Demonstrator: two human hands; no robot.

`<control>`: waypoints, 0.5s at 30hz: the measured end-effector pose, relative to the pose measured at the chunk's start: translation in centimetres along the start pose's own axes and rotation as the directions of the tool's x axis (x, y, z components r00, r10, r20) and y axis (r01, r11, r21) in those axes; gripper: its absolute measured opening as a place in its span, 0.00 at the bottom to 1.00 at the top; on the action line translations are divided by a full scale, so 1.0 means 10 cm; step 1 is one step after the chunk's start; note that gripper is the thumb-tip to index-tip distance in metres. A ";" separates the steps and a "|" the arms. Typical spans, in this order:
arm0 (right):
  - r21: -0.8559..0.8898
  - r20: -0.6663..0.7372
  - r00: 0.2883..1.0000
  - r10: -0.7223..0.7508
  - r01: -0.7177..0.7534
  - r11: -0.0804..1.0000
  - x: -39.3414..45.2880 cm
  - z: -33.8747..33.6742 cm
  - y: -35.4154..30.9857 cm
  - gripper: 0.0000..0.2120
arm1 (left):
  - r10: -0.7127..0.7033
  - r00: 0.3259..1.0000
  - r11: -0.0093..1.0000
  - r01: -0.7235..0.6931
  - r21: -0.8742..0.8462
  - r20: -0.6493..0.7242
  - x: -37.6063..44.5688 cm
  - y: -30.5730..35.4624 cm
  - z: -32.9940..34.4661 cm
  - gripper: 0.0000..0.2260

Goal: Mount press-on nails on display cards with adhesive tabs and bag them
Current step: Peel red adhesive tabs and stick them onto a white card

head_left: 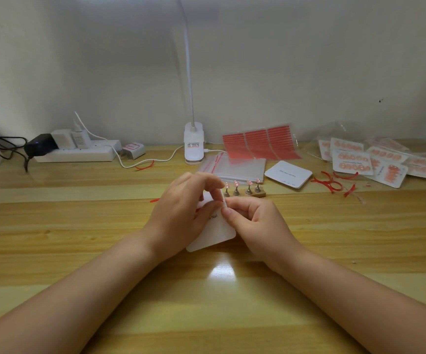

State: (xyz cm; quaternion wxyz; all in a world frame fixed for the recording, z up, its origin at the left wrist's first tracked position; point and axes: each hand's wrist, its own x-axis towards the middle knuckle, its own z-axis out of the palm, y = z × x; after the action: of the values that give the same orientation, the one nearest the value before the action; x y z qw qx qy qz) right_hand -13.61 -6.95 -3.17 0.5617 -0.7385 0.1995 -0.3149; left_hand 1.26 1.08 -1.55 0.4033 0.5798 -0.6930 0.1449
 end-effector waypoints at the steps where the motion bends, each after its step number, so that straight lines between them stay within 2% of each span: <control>1: -0.005 -0.002 1.000 0.001 -0.001 1.000 0.00 0.00 0.01 0.10 | 0.008 1.000 1.000 -0.008 0.008 0.002 0.00 0.00 0.00 0.09; 8: 0.008 0.014 1.000 -0.001 0.001 1.000 0.00 0.00 0.00 0.11 | 0.011 1.000 1.000 -0.011 0.018 0.018 -0.01 -0.01 0.00 0.07; 15: 0.035 0.014 1.000 -0.007 0.007 0.999 0.01 0.00 -0.02 0.10 | 0.101 0.995 0.991 -0.101 0.084 0.004 -0.03 0.01 0.01 0.07</control>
State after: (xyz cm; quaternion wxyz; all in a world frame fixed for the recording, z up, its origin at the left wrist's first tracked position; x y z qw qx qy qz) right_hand -13.57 -6.97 -2.95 0.5748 -0.7315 0.1874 -0.3153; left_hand 1.12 1.27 -1.79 0.3705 0.5604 -0.7148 0.1944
